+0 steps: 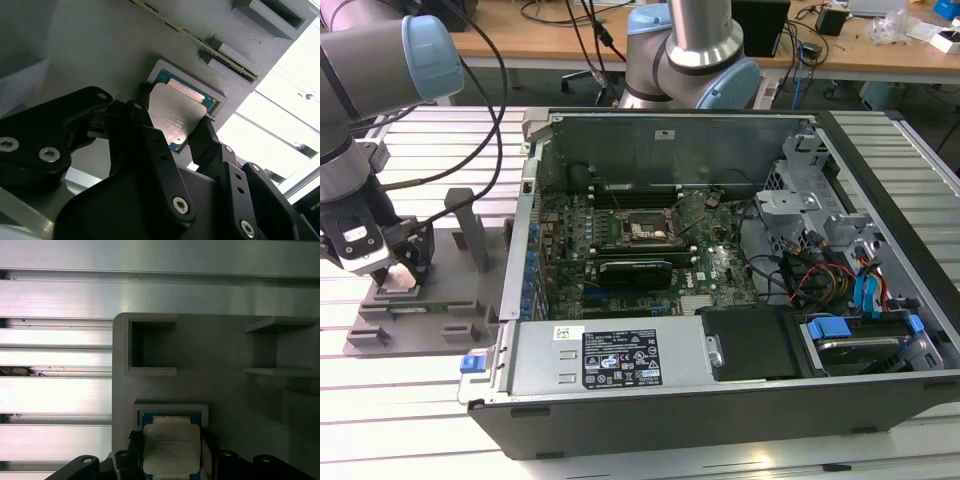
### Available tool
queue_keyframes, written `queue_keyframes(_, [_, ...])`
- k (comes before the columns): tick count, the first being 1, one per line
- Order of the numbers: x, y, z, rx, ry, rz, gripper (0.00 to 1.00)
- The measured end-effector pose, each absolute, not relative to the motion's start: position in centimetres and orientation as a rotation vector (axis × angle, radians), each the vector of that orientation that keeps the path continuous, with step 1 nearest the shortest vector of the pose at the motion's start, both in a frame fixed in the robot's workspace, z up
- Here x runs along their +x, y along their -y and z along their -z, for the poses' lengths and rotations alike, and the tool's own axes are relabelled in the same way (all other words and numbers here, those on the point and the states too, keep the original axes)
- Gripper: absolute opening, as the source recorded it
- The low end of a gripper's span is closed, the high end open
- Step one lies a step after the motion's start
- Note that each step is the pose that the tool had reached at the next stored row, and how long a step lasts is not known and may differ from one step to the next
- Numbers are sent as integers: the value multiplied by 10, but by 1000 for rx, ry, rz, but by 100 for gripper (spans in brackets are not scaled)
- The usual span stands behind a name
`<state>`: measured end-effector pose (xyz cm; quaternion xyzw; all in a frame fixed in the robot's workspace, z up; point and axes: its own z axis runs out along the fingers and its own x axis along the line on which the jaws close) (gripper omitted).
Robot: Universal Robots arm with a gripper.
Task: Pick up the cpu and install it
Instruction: 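Pick up the cpu and move it towards the insertion slot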
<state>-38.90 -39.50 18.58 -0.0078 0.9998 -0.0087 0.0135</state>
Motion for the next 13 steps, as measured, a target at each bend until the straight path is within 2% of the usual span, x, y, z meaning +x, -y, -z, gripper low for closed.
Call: queue_keyframes(13, [-389, 395, -203, -24, -3114, 27, 55])
